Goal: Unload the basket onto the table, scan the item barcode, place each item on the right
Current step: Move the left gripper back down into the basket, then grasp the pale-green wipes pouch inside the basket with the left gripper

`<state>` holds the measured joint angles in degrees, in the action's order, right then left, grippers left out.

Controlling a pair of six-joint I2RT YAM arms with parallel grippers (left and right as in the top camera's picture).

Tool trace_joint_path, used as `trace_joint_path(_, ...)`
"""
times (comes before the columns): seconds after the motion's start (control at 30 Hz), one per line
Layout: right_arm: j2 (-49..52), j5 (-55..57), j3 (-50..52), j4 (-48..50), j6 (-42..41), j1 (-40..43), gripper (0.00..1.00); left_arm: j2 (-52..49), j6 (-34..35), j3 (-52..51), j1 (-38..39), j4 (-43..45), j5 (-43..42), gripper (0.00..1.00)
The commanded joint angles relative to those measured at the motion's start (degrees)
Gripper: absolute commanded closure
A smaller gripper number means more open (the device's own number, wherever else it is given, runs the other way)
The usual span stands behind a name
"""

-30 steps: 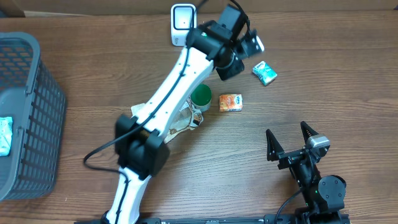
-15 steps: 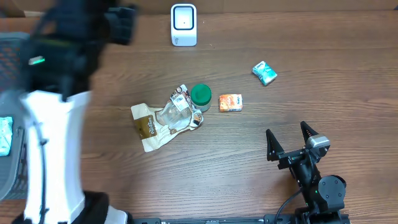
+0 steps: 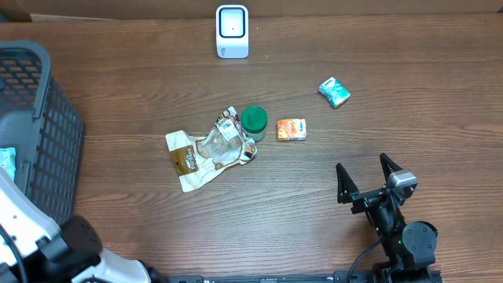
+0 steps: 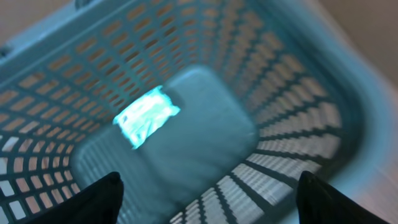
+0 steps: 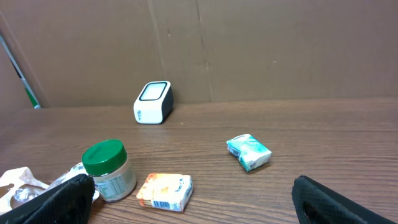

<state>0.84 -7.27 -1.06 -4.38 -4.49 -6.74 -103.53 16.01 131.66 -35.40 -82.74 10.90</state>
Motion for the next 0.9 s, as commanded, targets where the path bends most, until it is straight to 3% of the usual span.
trace_joint_path(0.0, -0.68, -0.11, 0.59, 0.20, -0.13, -0.04, 0.00, -5.31, -1.11, 0.33, -3.30, -0.48, -1.75, 0.27)
trace_joint_path(0.13, -0.68, -0.11, 0.59, 0.20, -0.13, -0.04, 0.00, -10.23, -3.87, -0.26, -4.55, -1.70, -1.75, 0.35)
trace_joint_path(0.3, -0.68, -0.11, 0.59, 0.20, -0.13, -0.04, 0.00, -12.44, -6.80, -4.07, -5.11, 0.39, -0.76, 0.34)
trace_joint_path(0.53, -0.68, -0.09, 0.59, 0.20, -0.13, -0.04, 0.00, -12.44, -11.13, -16.13, -7.74, 9.25, 6.86, 0.27)
trace_joint_path(0.87, -0.68, -0.11, 0.59, 0.20, -0.13, -0.04, 0.00, -12.48, -24.85, -31.47, -8.94, 26.14, 6.86, 0.25)
